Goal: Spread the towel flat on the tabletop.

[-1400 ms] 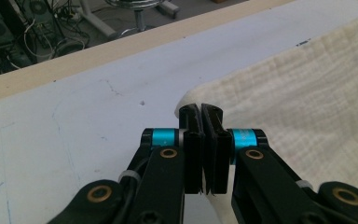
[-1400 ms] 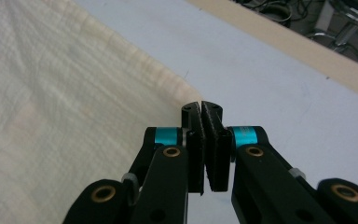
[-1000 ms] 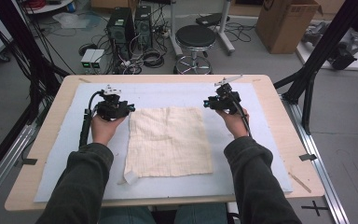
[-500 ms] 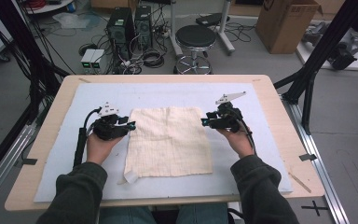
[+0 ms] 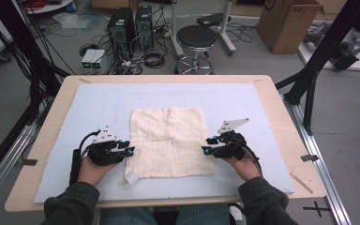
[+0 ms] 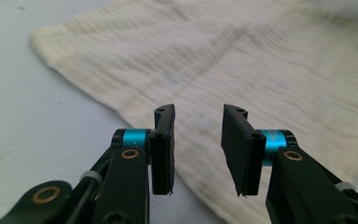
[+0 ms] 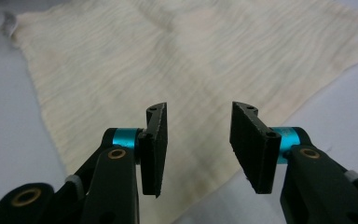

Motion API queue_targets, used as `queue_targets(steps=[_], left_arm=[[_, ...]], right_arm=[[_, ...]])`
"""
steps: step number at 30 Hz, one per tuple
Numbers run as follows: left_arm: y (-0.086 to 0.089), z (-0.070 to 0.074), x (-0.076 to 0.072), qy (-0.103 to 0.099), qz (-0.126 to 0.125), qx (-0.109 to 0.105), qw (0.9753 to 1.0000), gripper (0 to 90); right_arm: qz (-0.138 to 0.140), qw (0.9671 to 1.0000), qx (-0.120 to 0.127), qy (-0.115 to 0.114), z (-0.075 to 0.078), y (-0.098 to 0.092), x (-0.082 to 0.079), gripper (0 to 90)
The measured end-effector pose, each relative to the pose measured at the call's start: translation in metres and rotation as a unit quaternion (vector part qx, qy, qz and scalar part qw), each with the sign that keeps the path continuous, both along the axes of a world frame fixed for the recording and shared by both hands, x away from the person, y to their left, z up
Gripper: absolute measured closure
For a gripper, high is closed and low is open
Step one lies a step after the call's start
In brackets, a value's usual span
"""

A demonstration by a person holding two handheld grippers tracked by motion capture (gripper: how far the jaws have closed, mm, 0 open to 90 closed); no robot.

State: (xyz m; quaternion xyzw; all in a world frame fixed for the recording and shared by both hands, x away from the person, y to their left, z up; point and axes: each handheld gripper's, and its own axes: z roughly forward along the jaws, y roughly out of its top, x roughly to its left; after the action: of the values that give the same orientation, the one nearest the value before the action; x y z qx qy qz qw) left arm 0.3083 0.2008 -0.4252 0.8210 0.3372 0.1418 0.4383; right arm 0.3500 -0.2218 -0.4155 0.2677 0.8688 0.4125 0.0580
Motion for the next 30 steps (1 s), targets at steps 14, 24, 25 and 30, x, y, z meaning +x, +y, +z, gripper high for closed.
queue_targets(steps=[14,24,25,30], left_arm=[[-0.003,-0.013,-0.029,0.028,-0.072,0.008,0.9970,58.7],[0.000,-0.018,-0.037,0.021,-0.074,0.031,0.9966,88.2],[0.000,-0.018,-0.037,0.019,-0.076,0.034,0.9963,88.6],[0.001,-0.018,-0.041,0.019,-0.079,0.036,0.9960,88.7]], right_arm=[[0.053,0.9983,-0.023,0.007,-0.016,0.001,-0.038,58.0],[0.062,0.9967,-0.053,0.006,-0.021,0.003,-0.041,83.8],[0.064,0.9966,-0.052,0.006,-0.021,0.003,-0.042,85.7],[0.067,0.9965,-0.050,0.010,-0.022,0.003,-0.044,86.1]])
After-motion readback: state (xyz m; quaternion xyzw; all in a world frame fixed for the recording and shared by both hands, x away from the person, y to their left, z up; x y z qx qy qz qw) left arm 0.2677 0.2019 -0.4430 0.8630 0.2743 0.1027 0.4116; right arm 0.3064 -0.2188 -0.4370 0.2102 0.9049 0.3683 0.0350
